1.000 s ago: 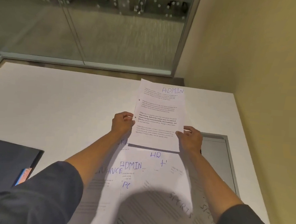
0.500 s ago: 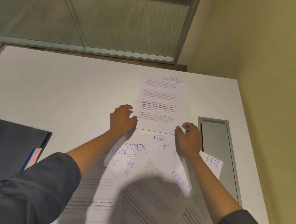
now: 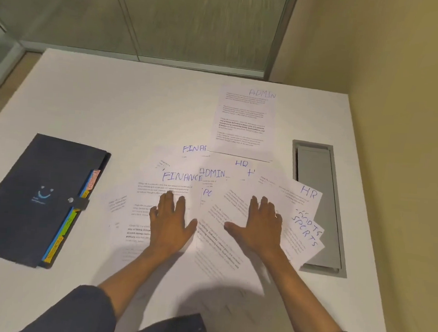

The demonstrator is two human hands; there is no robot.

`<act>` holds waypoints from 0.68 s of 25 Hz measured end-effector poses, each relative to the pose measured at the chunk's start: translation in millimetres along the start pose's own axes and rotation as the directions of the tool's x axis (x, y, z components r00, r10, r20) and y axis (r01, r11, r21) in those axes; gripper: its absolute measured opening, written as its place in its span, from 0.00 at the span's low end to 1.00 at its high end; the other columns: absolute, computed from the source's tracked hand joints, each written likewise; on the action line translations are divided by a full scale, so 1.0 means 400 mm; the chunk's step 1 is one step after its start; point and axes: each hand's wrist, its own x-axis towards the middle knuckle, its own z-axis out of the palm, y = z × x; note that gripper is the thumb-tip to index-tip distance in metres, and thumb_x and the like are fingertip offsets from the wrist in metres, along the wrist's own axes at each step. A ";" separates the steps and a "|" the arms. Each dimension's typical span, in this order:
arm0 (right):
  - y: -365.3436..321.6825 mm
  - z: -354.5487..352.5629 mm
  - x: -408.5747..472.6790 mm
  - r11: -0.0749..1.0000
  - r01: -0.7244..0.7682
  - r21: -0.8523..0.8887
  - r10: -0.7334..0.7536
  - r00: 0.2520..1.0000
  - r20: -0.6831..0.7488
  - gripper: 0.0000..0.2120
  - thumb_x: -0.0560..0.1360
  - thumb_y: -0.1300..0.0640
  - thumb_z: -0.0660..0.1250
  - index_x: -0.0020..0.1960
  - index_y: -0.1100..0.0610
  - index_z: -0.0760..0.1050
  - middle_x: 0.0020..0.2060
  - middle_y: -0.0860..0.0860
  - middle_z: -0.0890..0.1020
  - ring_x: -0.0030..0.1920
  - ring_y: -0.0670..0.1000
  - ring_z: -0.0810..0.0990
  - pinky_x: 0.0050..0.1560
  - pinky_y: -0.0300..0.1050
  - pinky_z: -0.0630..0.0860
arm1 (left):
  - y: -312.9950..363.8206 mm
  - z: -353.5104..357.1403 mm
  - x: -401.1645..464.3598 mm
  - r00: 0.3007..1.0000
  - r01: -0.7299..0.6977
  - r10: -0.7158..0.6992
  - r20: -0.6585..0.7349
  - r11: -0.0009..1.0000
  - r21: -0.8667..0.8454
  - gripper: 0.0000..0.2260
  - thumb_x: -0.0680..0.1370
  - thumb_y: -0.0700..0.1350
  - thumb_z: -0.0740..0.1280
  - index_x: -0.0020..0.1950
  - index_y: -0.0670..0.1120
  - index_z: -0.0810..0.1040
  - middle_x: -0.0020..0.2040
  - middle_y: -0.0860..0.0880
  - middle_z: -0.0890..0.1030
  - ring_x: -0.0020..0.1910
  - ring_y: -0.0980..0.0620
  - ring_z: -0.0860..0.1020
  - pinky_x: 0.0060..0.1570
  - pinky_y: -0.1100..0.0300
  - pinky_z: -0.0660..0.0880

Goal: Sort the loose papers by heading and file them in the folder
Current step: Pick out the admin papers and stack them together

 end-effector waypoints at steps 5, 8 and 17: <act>-0.007 0.053 -0.052 0.985 0.096 -0.146 -0.077 0.988 0.132 0.54 0.69 0.30 0.67 0.80 0.52 0.42 0.79 0.58 0.42 0.79 0.61 0.43 0.77 0.63 0.47 | -0.068 -0.008 -0.073 0.976 0.013 -0.037 0.216 0.994 0.112 0.41 0.73 0.70 0.59 0.78 0.49 0.52 0.79 0.41 0.49 0.77 0.39 0.48 0.70 0.38 0.55; 0.007 0.048 -0.053 0.976 0.100 -0.193 -0.075 0.988 0.134 0.54 0.68 0.33 0.71 0.80 0.53 0.45 0.79 0.59 0.45 0.79 0.61 0.46 0.75 0.62 0.49 | -0.110 -0.012 -0.087 0.956 0.078 -0.103 0.275 0.992 0.099 0.43 0.73 0.69 0.61 0.79 0.50 0.47 0.79 0.42 0.43 0.77 0.38 0.44 0.71 0.37 0.53; -0.073 -0.029 0.073 0.970 0.239 -0.050 -0.242 0.967 -0.077 0.33 0.73 0.40 0.64 0.70 0.58 0.65 0.68 0.55 0.70 0.68 0.58 0.70 0.67 0.57 0.66 | -0.067 0.009 -0.063 0.975 -0.037 0.019 0.219 0.996 0.076 0.44 0.73 0.71 0.57 0.79 0.51 0.43 0.79 0.42 0.39 0.78 0.41 0.40 0.73 0.38 0.46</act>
